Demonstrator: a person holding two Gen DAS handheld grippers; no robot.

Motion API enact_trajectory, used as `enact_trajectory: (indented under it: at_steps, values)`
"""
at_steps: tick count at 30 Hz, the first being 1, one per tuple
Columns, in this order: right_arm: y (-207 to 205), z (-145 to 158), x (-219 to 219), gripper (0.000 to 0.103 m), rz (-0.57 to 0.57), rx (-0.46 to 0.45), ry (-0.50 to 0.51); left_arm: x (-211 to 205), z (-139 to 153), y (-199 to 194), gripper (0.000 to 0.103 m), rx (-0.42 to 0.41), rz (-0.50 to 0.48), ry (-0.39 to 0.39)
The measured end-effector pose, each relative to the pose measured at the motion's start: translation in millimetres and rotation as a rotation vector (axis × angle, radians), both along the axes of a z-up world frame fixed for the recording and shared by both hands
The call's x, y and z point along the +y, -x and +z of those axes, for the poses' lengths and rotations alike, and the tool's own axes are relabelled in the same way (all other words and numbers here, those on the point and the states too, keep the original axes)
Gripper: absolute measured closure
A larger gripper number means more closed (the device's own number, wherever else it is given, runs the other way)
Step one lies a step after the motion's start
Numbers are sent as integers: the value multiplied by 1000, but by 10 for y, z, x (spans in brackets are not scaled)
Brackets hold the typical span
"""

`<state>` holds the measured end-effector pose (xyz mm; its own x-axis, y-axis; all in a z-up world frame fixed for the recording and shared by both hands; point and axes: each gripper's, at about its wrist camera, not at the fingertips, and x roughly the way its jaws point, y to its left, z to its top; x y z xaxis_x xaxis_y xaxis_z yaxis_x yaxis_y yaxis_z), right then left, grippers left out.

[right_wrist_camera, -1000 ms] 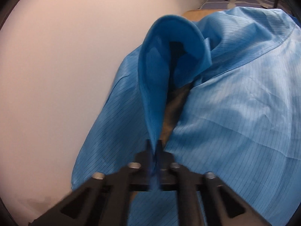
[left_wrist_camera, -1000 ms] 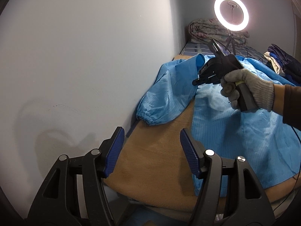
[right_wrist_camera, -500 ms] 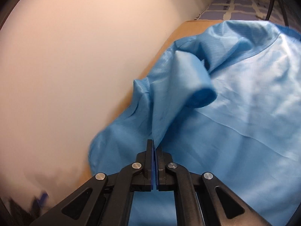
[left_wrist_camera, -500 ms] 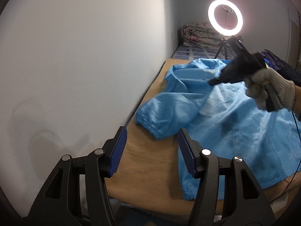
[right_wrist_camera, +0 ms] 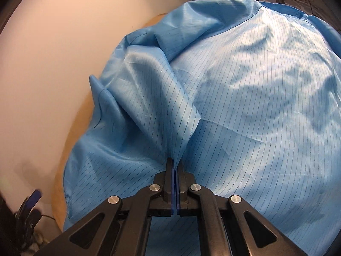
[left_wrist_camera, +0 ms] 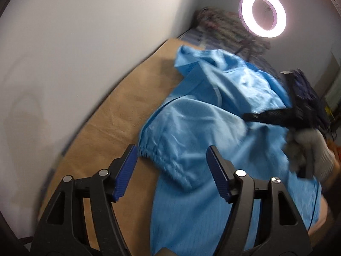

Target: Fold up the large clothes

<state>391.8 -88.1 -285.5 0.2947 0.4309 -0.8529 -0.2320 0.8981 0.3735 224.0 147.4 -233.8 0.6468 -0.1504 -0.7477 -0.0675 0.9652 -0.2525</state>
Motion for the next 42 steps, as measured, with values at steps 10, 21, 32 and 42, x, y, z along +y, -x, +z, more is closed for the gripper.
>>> enact_trajectory:
  at_steps: [10,21,32,42]
  values:
    - [-6,-197,-163,103,34,-24,11,283,-432,-510,66,90,163,145]
    - [208,139,146,94,141,-77,10,254,493,78,102,-157,133,-2]
    - [176,236,835,80,184,-149,-5,406,930,516,102,-254,130,-82]
    - [-171,-60,1007,80,142,-11,-13,303,808,613,102,-245,55,-70]
